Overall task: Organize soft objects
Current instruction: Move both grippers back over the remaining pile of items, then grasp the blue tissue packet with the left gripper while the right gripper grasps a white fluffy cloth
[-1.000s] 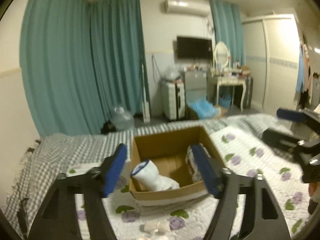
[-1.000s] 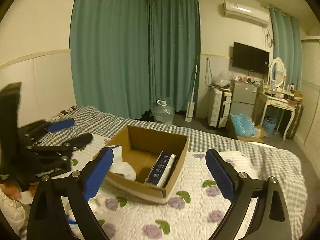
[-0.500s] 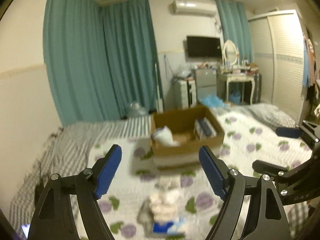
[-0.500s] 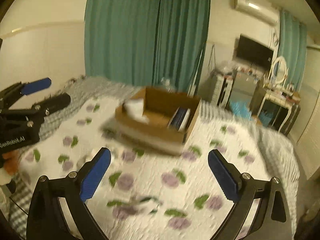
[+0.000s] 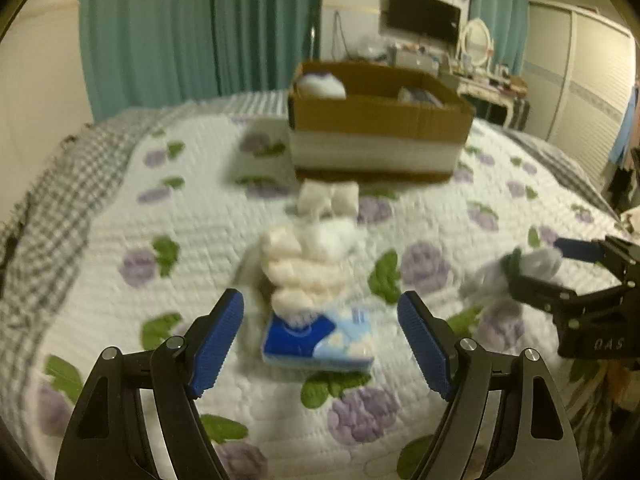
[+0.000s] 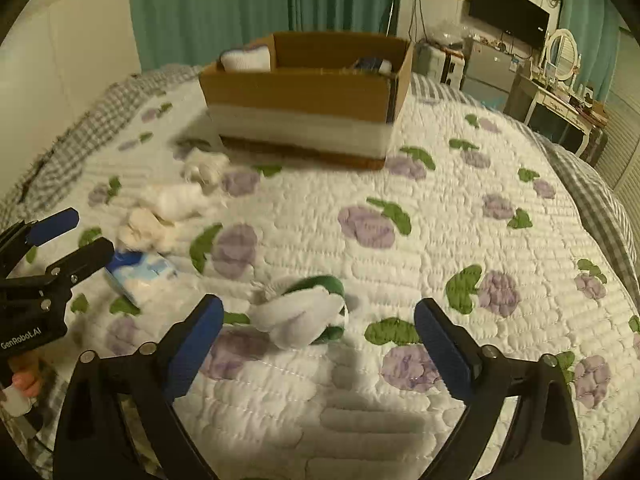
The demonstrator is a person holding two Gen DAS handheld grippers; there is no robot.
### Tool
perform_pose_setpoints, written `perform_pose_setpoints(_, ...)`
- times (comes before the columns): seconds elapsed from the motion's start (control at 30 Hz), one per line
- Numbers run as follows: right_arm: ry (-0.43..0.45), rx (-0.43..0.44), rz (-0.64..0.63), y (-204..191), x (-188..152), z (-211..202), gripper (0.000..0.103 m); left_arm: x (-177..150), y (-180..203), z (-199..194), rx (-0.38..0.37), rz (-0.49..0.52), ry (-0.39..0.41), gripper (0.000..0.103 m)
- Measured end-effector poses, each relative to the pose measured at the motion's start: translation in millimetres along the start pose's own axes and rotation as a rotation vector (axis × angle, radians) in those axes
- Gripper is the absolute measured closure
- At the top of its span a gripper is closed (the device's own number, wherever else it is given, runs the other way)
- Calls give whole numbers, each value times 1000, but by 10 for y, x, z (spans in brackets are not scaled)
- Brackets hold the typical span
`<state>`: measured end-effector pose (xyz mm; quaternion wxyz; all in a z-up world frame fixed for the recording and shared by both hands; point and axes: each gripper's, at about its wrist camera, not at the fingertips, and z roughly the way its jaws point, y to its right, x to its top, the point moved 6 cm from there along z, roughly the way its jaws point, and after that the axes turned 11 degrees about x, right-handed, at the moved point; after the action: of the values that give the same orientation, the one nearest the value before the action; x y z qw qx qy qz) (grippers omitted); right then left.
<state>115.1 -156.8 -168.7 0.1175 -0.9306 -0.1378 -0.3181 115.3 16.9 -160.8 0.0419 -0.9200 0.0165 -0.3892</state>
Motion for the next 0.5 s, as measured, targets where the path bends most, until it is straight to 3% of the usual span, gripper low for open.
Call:
perform_pose_setpoints(0.2,-36,7,36,70,-41,128,21,-205,-18,265,-34,-3,-110,22)
perform_pose_setpoints(0.5,-59,24,34,68,-50,218,51,-269,6,396,-45,6,-129,22)
